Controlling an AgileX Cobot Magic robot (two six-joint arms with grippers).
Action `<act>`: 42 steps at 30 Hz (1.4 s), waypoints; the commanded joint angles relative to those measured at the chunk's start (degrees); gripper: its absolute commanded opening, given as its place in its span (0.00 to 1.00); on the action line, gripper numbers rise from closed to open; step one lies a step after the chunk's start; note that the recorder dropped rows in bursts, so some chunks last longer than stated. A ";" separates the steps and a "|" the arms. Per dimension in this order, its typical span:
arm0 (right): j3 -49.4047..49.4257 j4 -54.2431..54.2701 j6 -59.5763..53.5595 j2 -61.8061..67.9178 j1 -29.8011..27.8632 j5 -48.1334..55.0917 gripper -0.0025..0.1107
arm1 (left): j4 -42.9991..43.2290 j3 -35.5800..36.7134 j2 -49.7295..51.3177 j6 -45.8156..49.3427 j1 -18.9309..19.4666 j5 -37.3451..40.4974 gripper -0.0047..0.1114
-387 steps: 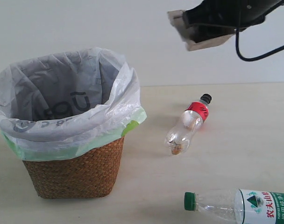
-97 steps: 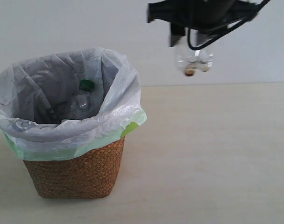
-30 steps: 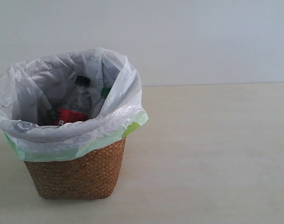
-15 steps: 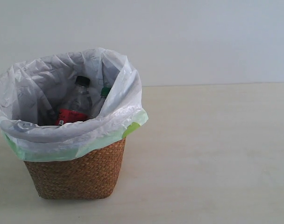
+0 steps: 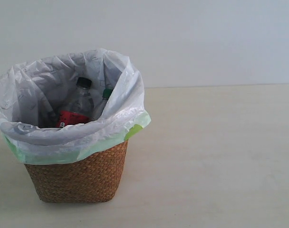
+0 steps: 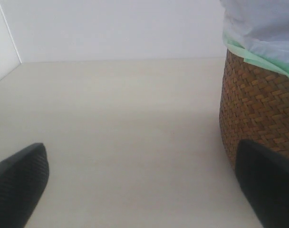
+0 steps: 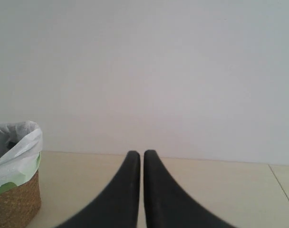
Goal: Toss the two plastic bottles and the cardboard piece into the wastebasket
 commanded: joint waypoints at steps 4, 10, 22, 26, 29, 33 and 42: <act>0.20 -0.15 -0.15 0.00 -0.40 0.10 0.02 | 0.00 -0.21 -0.18 -0.50 0.23 -0.36 0.97; 0.20 -0.14 -0.15 0.00 -0.40 -1.17 0.02 | 0.00 -0.21 -0.18 -0.50 0.23 -0.36 0.97; 1.06 0.87 -1.71 0.00 -0.64 -4.30 0.02 | 0.00 -0.21 -0.18 -0.50 0.23 -0.36 0.97; 5.54 2.32 -7.77 0.00 -0.89 -13.84 0.02 | 0.00 -0.21 -0.18 -0.50 0.23 -0.36 0.97; 10.98 2.62 -8.58 0.00 -3.12 -21.91 0.02 | 0.00 -0.21 -0.18 -0.50 0.23 -0.36 0.97; 18.50 4.18 -8.58 0.00 -7.58 -31.72 0.02 | 0.00 -0.21 -0.18 -0.50 0.23 -0.36 0.97; 38.99 7.81 -8.34 0.00 -10.53 -54.84 0.02 | 0.00 -0.21 -0.18 -0.50 0.23 -0.36 0.97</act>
